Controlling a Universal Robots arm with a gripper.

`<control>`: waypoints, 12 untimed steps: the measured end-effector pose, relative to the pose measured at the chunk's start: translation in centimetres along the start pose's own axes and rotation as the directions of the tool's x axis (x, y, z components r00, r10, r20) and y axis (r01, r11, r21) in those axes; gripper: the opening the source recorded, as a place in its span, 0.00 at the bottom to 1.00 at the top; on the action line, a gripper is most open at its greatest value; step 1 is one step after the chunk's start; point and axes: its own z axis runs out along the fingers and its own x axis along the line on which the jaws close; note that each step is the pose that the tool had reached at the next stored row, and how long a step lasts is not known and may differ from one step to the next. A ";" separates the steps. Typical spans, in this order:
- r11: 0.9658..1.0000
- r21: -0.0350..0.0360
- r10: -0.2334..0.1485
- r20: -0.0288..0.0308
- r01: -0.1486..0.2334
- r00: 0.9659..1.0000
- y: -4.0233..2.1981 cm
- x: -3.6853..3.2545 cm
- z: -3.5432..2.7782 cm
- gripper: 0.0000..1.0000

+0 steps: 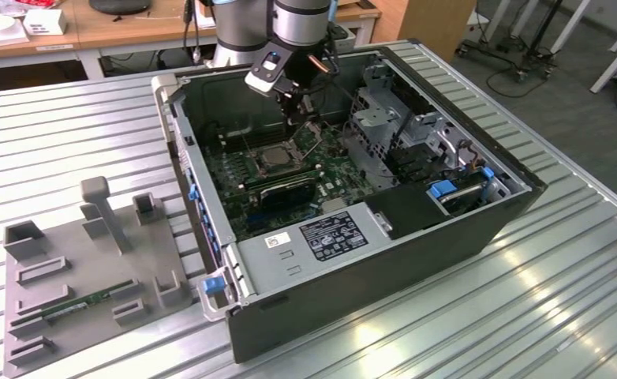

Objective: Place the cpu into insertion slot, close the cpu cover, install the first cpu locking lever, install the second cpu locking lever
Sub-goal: 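Close the cpu cover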

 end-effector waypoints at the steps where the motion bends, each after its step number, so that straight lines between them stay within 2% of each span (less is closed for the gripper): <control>1: 1.000 0.000 0.000 0.000 0.000 1.000 0.00 0.00 0.00 0.11; 12: 1.000 0.000 0.000 0.000 0.000 1.000 0.31 -0.01 0.00 0.11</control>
